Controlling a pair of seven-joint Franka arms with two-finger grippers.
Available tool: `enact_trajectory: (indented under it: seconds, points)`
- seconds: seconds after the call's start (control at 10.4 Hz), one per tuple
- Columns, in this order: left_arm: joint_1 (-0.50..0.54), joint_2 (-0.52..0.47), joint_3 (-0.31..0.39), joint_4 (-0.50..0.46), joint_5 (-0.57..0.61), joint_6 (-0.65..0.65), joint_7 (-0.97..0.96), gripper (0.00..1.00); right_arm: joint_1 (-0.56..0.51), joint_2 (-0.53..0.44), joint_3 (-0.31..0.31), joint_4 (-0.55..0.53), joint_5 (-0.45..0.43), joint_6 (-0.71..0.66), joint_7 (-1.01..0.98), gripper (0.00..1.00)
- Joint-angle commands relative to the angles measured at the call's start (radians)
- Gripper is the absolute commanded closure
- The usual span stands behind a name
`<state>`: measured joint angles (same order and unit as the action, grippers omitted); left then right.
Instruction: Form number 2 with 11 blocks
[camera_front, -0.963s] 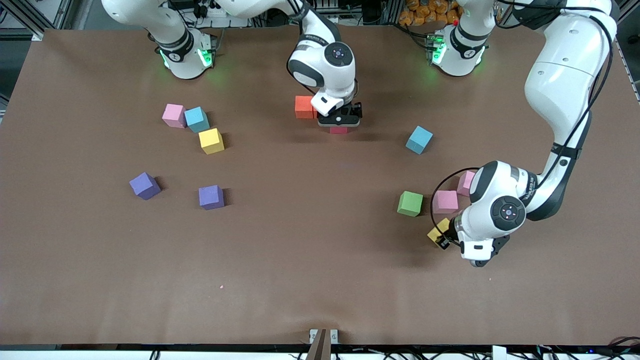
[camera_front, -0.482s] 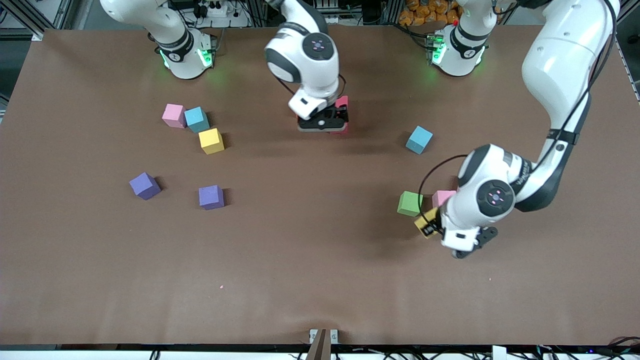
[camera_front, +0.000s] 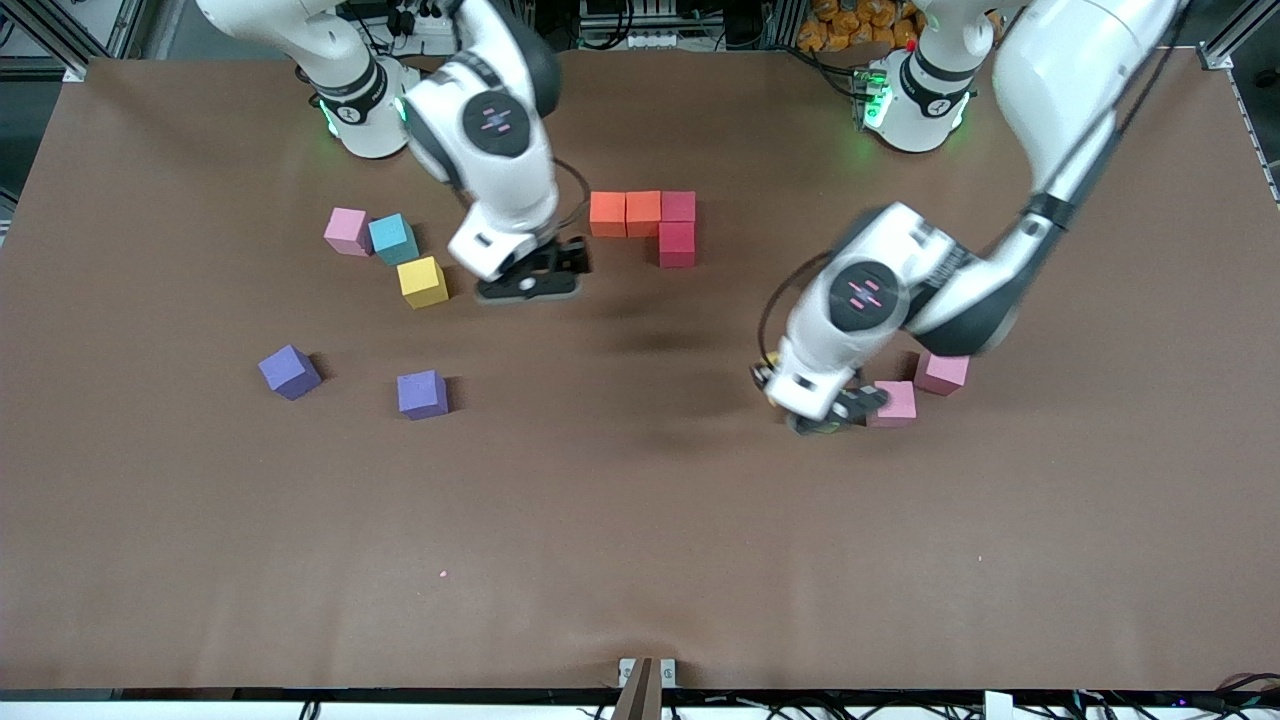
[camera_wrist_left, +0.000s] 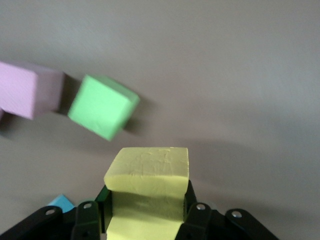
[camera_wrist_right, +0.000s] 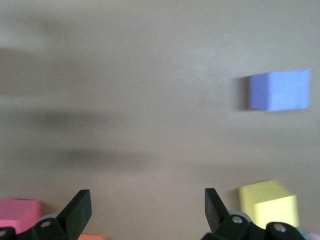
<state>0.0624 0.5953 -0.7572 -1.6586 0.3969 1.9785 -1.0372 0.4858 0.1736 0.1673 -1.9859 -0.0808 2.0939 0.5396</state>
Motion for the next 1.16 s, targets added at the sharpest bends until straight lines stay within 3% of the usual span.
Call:
enact_trajectory:
  seconds: [0.0, 0.39, 0.67, 1.06]
  points:
    - [-0.087, -0.023, 0.004, -0.07, 0.064, 0.011, -0.007, 0.52, -0.067, -0.127, 0.012, -0.158, 0.01, 0.009, -0.151, 0.0]
    - [-0.15, -0.025, 0.004, -0.269, 0.115, 0.256, -0.174, 0.52, -0.133, -0.218, 0.026, -0.353, 0.012, 0.086, -0.248, 0.0]
    - [-0.213, -0.008, 0.004, -0.286, 0.129, 0.267, -0.239, 0.52, -0.222, -0.246, 0.026, -0.486, 0.012, 0.225, -0.385, 0.0]
    - [-0.248, 0.041, 0.007, -0.282, 0.215, 0.269, -0.248, 0.53, -0.288, -0.198, 0.024, -0.573, 0.01, 0.345, -0.472, 0.0]
